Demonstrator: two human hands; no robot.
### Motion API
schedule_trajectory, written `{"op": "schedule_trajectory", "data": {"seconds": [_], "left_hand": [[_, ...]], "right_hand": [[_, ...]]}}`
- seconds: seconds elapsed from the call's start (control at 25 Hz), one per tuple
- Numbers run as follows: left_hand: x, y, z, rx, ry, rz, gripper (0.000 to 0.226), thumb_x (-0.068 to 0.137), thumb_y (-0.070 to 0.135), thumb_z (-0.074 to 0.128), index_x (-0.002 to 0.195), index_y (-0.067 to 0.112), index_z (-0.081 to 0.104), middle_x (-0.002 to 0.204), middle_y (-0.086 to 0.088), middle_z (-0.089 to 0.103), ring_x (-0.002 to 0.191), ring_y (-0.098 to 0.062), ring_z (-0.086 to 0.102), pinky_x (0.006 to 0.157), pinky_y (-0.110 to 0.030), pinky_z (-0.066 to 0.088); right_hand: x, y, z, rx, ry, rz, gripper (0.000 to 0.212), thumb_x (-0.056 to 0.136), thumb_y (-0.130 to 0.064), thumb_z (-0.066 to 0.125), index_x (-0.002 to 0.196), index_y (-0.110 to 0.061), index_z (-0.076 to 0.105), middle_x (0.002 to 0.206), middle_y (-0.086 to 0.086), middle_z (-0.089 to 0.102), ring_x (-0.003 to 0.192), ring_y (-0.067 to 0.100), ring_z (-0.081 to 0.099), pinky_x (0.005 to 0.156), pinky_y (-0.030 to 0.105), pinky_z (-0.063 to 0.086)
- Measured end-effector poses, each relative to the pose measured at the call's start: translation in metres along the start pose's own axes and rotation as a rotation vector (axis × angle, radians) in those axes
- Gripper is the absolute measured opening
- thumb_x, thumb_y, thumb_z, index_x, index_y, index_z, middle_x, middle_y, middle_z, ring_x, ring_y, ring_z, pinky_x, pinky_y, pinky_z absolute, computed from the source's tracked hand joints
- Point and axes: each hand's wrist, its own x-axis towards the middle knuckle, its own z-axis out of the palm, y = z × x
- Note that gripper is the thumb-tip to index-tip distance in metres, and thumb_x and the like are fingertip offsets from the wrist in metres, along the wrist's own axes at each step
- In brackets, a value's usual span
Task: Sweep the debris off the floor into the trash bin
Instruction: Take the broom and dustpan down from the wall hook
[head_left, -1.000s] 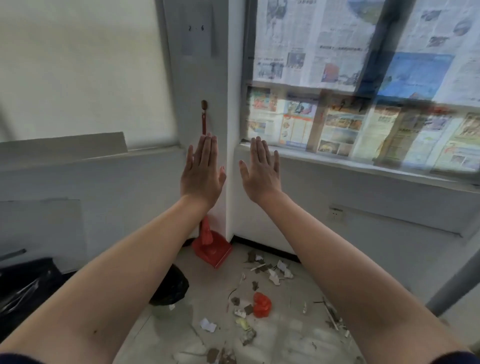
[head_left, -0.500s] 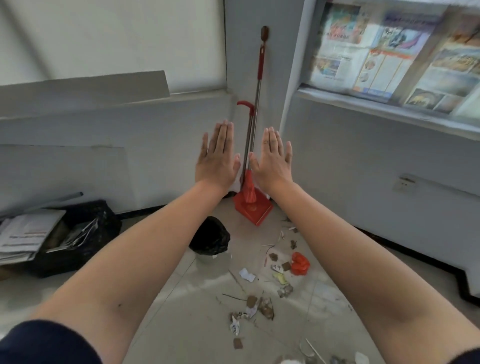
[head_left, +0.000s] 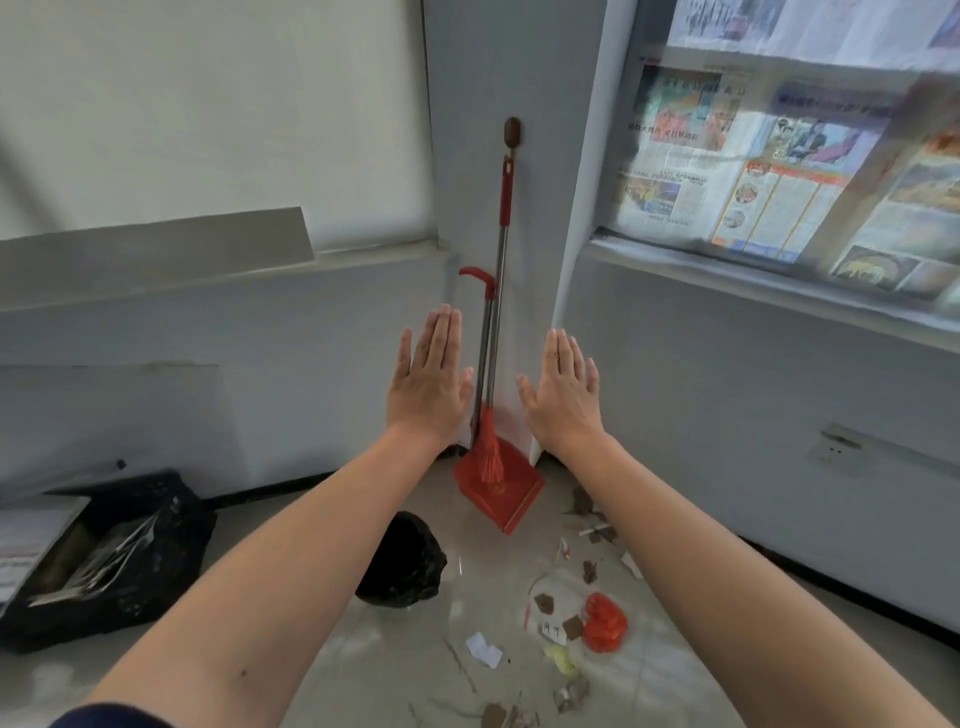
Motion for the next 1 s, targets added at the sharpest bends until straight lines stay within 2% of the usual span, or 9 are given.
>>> {"op": "schedule_trajectory", "data": {"seconds": [0.12, 0.28, 0.48, 0.56, 0.68, 0.84, 1.0], "left_hand": [[0.046, 0.01, 0.009, 0.0, 0.022, -0.013, 0.071, 0.104, 0.036, 0.031, 0.159, 0.01, -0.006, 0.168, -0.004, -0.006, 0.154, -0.016, -0.008, 0.125, -0.041, -0.007], [0.086, 0.024, 0.031, -0.001, -0.005, 0.023, 0.072, 0.104, 0.036, 0.032, 0.158, 0.01, -0.006, 0.168, -0.004, -0.007, 0.154, -0.016, -0.008, 0.125, -0.041, -0.007], [0.158, 0.005, 0.06, 0.005, -0.035, 0.056, 0.072, 0.104, 0.037, 0.031, 0.158, 0.01, -0.008, 0.168, -0.004, -0.01, 0.154, -0.017, -0.011, 0.125, -0.041, -0.008], [0.198, -0.008, 0.079, 0.029, -0.014, 0.086, 0.071, 0.104, 0.038, 0.029, 0.159, 0.01, -0.008, 0.168, -0.004, -0.01, 0.154, -0.016, -0.011, 0.125, -0.042, -0.007], [0.263, -0.024, 0.102, -0.033, -0.032, 0.08, 0.07, 0.104, 0.037, 0.028, 0.159, 0.009, -0.006, 0.168, -0.004, -0.007, 0.154, -0.016, -0.01, 0.125, -0.043, -0.007], [0.327, -0.056, 0.135, -0.034, -0.074, 0.134, 0.069, 0.105, 0.037, 0.028, 0.159, 0.009, -0.005, 0.168, -0.004, -0.005, 0.155, -0.018, -0.008, 0.125, -0.043, -0.009], [0.386, -0.093, 0.179, 0.081, -0.178, 0.148, 0.071, 0.103, 0.026, 0.032, 0.158, 0.007, -0.009, 0.168, -0.007, -0.007, 0.154, -0.023, -0.012, 0.124, -0.048, -0.012]], "right_hand": [[0.048, 0.018, -0.006, 0.032, 0.032, -0.029, 0.073, 0.1, -0.042, 0.031, 0.154, -0.009, -0.004, 0.163, 0.009, -0.003, 0.15, 0.022, -0.005, 0.121, 0.039, 0.0], [0.1, 0.026, -0.005, 0.051, 0.017, -0.022, 0.072, 0.1, -0.042, 0.03, 0.154, -0.009, -0.003, 0.163, 0.008, -0.003, 0.15, 0.022, -0.005, 0.121, 0.038, -0.001], [0.17, 0.02, 0.017, 0.057, -0.032, -0.044, 0.071, 0.1, -0.043, 0.03, 0.155, -0.01, -0.002, 0.163, 0.007, -0.003, 0.15, 0.02, -0.005, 0.121, 0.038, -0.002], [0.204, 0.018, 0.026, 0.053, 0.003, -0.063, 0.07, 0.1, -0.043, 0.03, 0.155, -0.01, 0.001, 0.163, 0.007, 0.001, 0.15, 0.02, -0.003, 0.122, 0.038, 0.001], [0.263, 0.016, 0.032, 0.035, 0.043, -0.079, 0.067, 0.1, -0.041, 0.033, 0.154, -0.008, 0.011, 0.162, 0.008, 0.013, 0.15, 0.021, 0.007, 0.121, 0.036, 0.007], [0.345, 0.002, 0.039, 0.125, 0.037, 0.069, 0.063, 0.099, -0.036, 0.038, 0.151, -0.005, 0.021, 0.155, 0.012, 0.028, 0.143, 0.027, 0.024, 0.117, 0.039, 0.022], [0.418, -0.015, 0.064, 0.306, -0.026, 0.202, 0.048, 0.099, -0.035, 0.04, 0.138, -0.008, 0.039, 0.131, 0.011, 0.045, 0.12, 0.026, 0.048, 0.101, 0.036, 0.039]]}}
